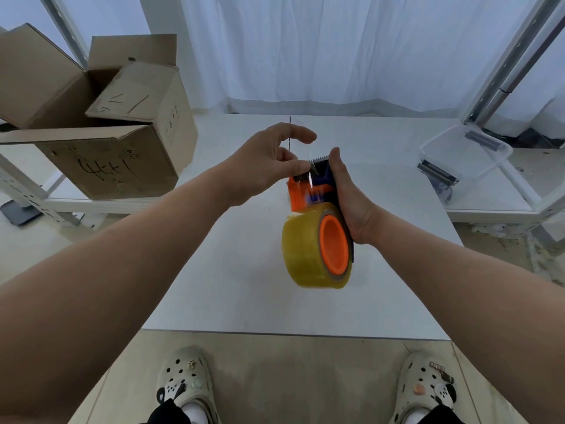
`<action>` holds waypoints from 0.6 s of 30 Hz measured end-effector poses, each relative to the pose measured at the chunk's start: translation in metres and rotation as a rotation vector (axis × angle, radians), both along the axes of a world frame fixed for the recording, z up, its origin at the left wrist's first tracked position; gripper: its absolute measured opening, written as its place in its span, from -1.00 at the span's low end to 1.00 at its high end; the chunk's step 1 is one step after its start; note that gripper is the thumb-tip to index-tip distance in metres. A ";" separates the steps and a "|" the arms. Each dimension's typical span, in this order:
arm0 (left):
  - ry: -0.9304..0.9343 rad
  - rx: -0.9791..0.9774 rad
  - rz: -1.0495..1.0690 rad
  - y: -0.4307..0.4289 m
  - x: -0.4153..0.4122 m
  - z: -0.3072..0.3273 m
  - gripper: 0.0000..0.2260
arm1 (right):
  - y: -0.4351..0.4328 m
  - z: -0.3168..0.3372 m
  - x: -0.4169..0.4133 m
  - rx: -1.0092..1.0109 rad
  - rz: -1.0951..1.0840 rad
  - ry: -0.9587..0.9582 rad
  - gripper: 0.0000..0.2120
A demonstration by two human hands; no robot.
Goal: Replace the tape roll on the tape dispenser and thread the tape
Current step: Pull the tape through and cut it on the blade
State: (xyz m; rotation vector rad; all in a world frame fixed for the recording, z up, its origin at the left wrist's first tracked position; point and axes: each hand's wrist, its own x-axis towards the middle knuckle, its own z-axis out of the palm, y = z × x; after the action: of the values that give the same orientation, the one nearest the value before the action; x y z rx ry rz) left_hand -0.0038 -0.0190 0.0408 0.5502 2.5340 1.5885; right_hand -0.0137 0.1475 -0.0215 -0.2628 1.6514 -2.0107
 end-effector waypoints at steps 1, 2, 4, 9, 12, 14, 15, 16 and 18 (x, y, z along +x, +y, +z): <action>0.005 0.000 -0.002 0.000 0.000 0.001 -0.68 | 0.000 0.001 0.000 0.007 0.004 -0.007 -0.24; 0.013 0.003 0.002 0.000 0.000 0.001 -0.67 | 0.001 0.002 0.001 0.015 0.009 -0.011 -0.26; 0.023 0.008 0.008 0.000 -0.001 0.002 -0.67 | 0.001 0.003 0.001 0.031 0.019 -0.021 -0.28; 0.012 0.002 0.016 -0.003 -0.002 -0.001 -0.67 | 0.003 0.004 0.005 0.090 0.023 -0.054 -0.31; 0.001 0.061 0.080 -0.009 -0.005 -0.004 -0.70 | -0.001 0.005 0.009 0.097 0.037 -0.046 -0.28; 0.006 0.102 0.097 -0.009 -0.006 -0.004 -0.72 | -0.006 0.006 0.011 0.082 0.044 -0.070 -0.27; 0.015 0.124 0.096 -0.007 -0.006 -0.002 -0.72 | -0.008 0.006 0.010 0.076 0.041 -0.081 -0.26; 0.028 0.142 0.093 -0.005 -0.006 0.000 -0.71 | -0.009 0.006 0.010 0.072 0.029 -0.088 -0.24; 0.059 0.154 0.079 -0.001 -0.006 0.005 -0.70 | -0.009 0.006 0.008 0.055 0.007 -0.085 -0.20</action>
State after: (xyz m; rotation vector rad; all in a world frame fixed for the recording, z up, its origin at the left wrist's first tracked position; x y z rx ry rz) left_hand -0.0094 -0.0197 0.0463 0.5252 2.5196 1.8330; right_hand -0.0057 0.1389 -0.0154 -0.1602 1.6476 -1.9409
